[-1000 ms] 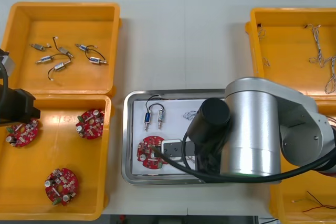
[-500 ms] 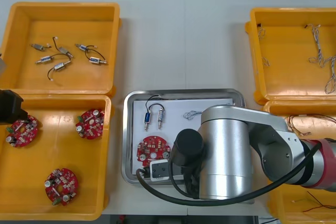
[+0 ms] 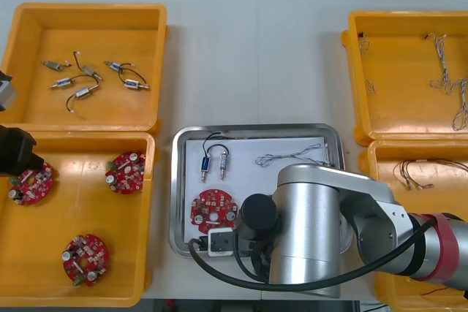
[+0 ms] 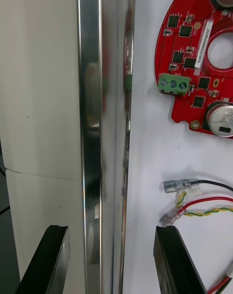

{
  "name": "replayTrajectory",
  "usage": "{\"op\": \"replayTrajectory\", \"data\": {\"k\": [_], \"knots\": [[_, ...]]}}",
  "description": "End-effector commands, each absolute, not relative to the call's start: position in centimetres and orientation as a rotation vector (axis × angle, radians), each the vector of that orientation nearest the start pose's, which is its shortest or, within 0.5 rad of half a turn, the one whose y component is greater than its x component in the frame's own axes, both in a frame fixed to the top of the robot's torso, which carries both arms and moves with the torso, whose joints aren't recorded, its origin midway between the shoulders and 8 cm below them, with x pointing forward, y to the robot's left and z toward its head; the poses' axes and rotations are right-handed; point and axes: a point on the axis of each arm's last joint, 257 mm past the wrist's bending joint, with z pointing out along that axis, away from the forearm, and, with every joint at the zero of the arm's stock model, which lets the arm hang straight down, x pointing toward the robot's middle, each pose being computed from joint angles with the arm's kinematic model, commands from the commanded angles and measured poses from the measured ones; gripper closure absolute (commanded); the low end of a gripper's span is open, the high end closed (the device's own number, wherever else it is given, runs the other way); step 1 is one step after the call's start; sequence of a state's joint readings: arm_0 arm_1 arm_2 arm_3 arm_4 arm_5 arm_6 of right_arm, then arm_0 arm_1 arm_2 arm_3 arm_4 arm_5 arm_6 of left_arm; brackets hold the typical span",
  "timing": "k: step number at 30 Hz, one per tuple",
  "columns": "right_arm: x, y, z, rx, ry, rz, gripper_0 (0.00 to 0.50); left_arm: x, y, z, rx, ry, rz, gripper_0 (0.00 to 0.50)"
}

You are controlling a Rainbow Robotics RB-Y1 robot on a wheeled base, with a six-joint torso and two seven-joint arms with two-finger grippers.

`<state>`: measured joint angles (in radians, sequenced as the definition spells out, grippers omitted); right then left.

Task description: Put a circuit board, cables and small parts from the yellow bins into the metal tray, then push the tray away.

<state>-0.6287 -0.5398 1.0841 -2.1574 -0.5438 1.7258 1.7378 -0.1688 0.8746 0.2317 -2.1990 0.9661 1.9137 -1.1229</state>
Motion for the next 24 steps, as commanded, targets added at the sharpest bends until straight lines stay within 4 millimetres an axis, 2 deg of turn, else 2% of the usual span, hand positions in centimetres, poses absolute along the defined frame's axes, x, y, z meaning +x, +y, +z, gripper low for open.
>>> {"op": "replayTrajectory", "data": {"k": [1, 24], "knots": [[27.1, -4.2, -32.9, -2.052, 2.039, -0.19, 0.0, 36.8, 36.5, -14.3, -0.025, 2.709, 0.018, 0.0], [26.5, -3.0, -35.0, -1.989, 2.043, -0.231, 0.012, 37.4, 36.9, -14.0, -0.056, 2.685, 0.043, 0.0]]}}
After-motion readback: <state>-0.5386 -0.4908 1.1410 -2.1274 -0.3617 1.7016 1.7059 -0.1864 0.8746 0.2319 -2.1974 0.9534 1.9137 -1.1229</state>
